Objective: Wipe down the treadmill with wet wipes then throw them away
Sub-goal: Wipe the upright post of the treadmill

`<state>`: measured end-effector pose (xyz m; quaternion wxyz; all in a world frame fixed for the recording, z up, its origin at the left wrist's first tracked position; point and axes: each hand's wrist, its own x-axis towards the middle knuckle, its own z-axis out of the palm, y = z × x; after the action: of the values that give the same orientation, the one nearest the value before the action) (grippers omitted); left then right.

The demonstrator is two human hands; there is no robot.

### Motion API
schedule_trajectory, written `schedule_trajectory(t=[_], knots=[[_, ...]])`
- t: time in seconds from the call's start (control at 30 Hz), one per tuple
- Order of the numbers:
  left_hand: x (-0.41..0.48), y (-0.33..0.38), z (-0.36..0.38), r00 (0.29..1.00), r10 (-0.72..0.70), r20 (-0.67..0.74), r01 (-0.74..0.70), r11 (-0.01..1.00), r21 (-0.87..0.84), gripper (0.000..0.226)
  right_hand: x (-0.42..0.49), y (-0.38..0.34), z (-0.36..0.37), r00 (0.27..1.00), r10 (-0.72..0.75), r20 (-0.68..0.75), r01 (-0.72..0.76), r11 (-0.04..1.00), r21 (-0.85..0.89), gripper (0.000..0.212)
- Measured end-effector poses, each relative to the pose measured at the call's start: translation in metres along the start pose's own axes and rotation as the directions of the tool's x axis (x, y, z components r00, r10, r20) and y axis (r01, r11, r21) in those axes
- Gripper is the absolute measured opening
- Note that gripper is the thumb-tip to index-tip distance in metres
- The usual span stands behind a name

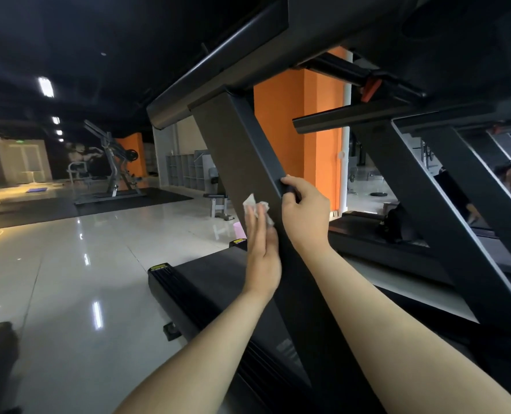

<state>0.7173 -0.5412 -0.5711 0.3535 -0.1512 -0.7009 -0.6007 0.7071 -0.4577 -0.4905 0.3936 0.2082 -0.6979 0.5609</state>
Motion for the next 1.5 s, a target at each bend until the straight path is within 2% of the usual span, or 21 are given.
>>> schedule_trajectory(t=[0.07,0.13,0.17,0.27,0.43,0.53,0.6,0.67,0.8,0.87,0.97,1.07,1.17,1.23,1.37,1.43,1.5], knots=[[-0.002,0.005,0.005,0.991,0.119,0.06,-0.118,0.993,-0.009,0.056,-0.004,0.003,-0.009,0.998,0.003,0.066,-0.004,1.0,0.012,0.038],[-0.007,0.006,0.006,0.966,0.23,0.114,-0.238,0.969,0.066,0.061,-0.016,0.012,-0.025,0.993,0.006,0.121,-0.006,1.0,-0.003,0.039],[-0.01,0.004,0.006,0.961,0.242,0.135,-0.258,0.959,0.118,0.058,-0.025,0.018,-0.033,0.991,0.001,0.135,0.003,1.0,-0.029,0.038],[-0.023,-0.002,0.009,0.986,0.141,0.087,-0.155,0.968,0.197,0.052,-0.057,0.033,-0.051,0.988,0.028,0.152,-0.01,0.993,-0.116,0.039],[-0.056,-0.033,0.01,0.998,-0.06,0.032,0.059,0.998,0.034,0.051,-0.08,0.037,-0.05,0.986,0.026,0.167,0.019,0.964,-0.266,0.047],[-0.071,-0.04,0.01,0.984,-0.177,0.032,0.177,0.984,0.013,0.052,-0.082,0.037,-0.05,0.987,0.005,0.16,0.042,0.957,-0.289,0.046],[-0.075,-0.033,0.016,0.986,-0.163,0.022,0.163,0.986,0.029,0.053,-0.081,0.036,-0.051,0.988,-0.01,0.153,0.054,0.957,-0.286,0.045],[-0.073,-0.017,0.025,0.995,-0.084,0.047,0.08,0.994,0.074,0.055,-0.079,0.036,-0.054,0.988,-0.013,0.152,0.049,0.969,-0.242,0.043],[-0.064,0.008,0.038,0.992,0.08,0.101,-0.099,0.974,0.203,0.059,-0.077,0.036,-0.065,0.986,0.089,0.139,-0.083,0.996,-0.043,0.039],[-0.064,0.005,0.041,0.989,0.116,0.086,-0.133,0.964,0.23,0.061,-0.078,0.038,-0.067,0.986,0.097,0.139,-0.096,0.995,-0.013,0.039],[-0.076,-0.007,0.048,0.997,0.082,-0.004,-0.08,0.984,0.159,0.062,-0.078,0.042,-0.068,0.983,0.1,0.153,-0.105,0.994,0.024,0.04],[-0.1,-0.018,0.056,0.994,-0.08,-0.077,0.083,0.996,0.036,0.051,-0.079,0.046,-0.068,0.985,0.068,0.156,-0.073,0.997,0.026,0.04],[-0.132,-0.028,0.058,0.973,-0.216,-0.082,0.218,0.976,0.024,0.044,-0.078,0.05,-0.068,0.98,0.043,0.196,-0.051,0.998,0.037,0.04],[-0.151,-0.036,0.06,0.965,-0.256,-0.06,0.258,0.966,0.029,0.044,-0.083,0.054,-0.073,0.967,0.037,0.252,-0.044,0.999,0.024,0.041],[-0.165,-0.03,0.078,0.971,-0.227,-0.073,0.23,0.973,0.034,0.042,-0.114,0.067,-0.095,0.928,0.071,0.365,-0.067,0.997,-0.023,0.044],[-0.162,-0.017,0.089,0.981,-0.169,-0.095,0.173,0.984,0.035,0.046,-0.133,0.076,-0.11,0.922,0.089,0.376,-0.102,0.995,0.017,0.044],[-0.159,-0.004,0.097,0.99,-0.08,-0.115,0.093,0.99,0.108,0.048,-0.149,0.085,-0.125,0.927,0.123,0.354,-0.154,0.986,0.061,0.043]])
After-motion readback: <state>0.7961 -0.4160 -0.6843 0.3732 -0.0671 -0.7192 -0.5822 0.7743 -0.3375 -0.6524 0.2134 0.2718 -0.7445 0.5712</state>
